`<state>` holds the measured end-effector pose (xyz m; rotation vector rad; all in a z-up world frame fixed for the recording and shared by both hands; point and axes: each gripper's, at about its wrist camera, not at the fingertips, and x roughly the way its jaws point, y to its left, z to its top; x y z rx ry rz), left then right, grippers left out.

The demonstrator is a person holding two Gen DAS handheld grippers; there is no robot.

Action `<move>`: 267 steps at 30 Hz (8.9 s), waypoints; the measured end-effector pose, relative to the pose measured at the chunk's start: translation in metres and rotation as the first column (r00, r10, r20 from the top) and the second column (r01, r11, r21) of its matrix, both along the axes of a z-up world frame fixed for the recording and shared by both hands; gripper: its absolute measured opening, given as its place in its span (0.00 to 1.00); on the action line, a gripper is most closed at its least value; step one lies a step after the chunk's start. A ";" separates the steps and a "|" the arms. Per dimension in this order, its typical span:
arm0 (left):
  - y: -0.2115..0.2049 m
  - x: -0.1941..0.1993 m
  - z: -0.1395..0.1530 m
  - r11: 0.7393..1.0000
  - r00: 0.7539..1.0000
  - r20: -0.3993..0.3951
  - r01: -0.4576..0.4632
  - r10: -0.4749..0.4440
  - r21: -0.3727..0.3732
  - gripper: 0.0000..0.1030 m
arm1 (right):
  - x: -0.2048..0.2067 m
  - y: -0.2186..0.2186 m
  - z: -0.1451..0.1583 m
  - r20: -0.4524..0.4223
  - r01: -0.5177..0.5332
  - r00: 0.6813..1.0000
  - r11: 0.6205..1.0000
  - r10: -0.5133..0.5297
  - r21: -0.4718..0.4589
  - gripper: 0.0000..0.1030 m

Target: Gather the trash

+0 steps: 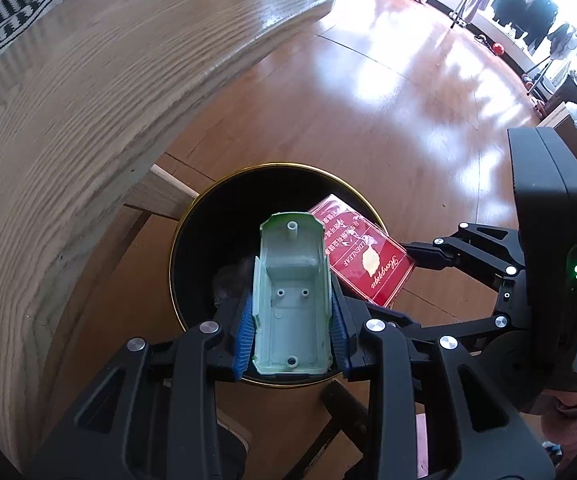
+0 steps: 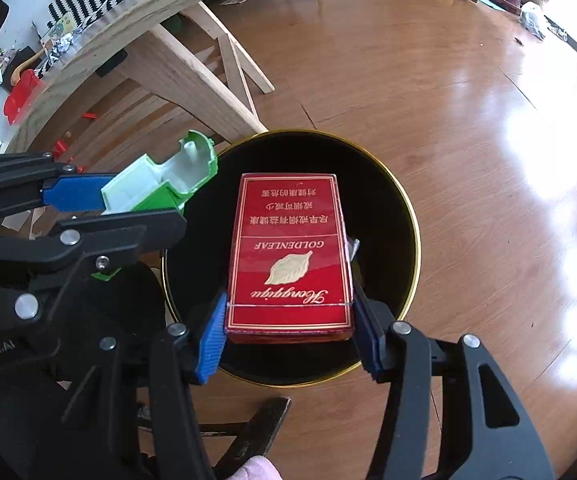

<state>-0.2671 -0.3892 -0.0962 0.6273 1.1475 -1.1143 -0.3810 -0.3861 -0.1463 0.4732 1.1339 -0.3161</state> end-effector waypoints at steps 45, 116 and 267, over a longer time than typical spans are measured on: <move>0.497 0.347 0.157 0.373 0.367 0.076 -0.883 0.927 -0.284 0.94 | 0.324 0.198 0.182 0.250 -0.285 0.898 0.912 0.361 -0.294 0.93; 0.181 0.160 0.182 0.873 0.890 0.163 -0.357 0.426 -0.333 0.60 | 0.142 0.054 0.202 0.281 -0.039 0.952 0.955 0.125 -0.292 0.38; 0.406 0.264 0.142 0.511 0.400 0.329 -0.756 0.855 -0.409 0.94 | 0.312 0.234 0.163 0.386 -0.047 0.890 0.890 0.244 -0.454 0.93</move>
